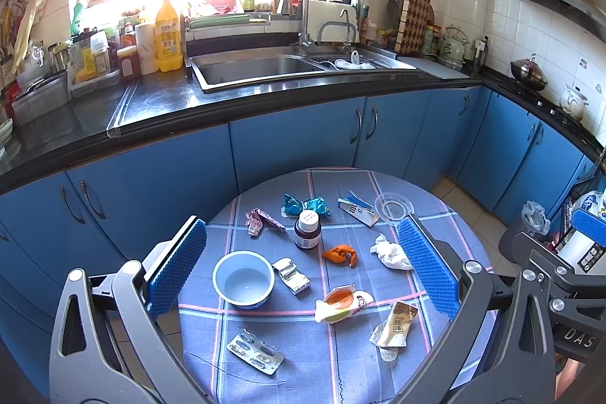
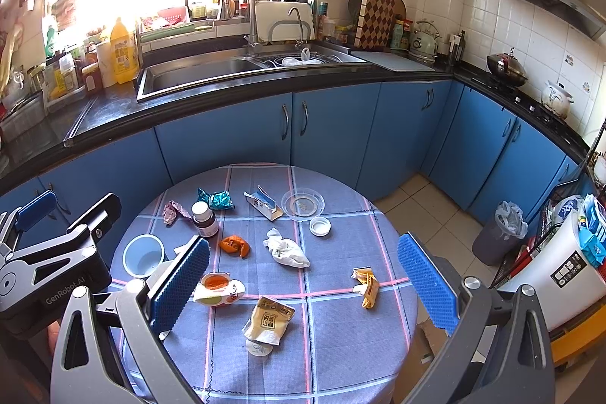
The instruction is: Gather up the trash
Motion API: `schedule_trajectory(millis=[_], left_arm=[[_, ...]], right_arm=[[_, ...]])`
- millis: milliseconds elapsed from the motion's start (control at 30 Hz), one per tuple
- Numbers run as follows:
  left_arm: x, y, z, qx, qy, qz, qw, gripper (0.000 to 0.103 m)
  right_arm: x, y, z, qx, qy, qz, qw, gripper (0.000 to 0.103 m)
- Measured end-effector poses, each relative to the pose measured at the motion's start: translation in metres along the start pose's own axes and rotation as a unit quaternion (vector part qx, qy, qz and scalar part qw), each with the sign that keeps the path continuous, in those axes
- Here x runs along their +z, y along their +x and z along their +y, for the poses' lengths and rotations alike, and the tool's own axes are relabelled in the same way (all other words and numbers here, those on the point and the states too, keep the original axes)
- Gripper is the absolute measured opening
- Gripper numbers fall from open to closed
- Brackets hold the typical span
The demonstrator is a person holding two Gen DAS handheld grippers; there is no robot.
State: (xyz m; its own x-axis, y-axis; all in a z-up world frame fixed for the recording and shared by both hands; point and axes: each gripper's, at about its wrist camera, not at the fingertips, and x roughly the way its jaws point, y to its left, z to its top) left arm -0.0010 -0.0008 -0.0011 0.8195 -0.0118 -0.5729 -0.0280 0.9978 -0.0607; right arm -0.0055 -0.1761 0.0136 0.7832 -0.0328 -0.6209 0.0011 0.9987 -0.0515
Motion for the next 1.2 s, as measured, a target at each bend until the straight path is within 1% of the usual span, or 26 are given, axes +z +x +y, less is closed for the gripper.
schedule_trajectory(millis=[1200], left_arm=[[-0.0013, -0.0010, -0.0054, -0.004, 0.001, 0.002, 1.0000, 0.100]], right_arm=[[0.0001, 0.0000, 0.0022, 0.003, 0.002, -0.001, 1.000, 0.097]])
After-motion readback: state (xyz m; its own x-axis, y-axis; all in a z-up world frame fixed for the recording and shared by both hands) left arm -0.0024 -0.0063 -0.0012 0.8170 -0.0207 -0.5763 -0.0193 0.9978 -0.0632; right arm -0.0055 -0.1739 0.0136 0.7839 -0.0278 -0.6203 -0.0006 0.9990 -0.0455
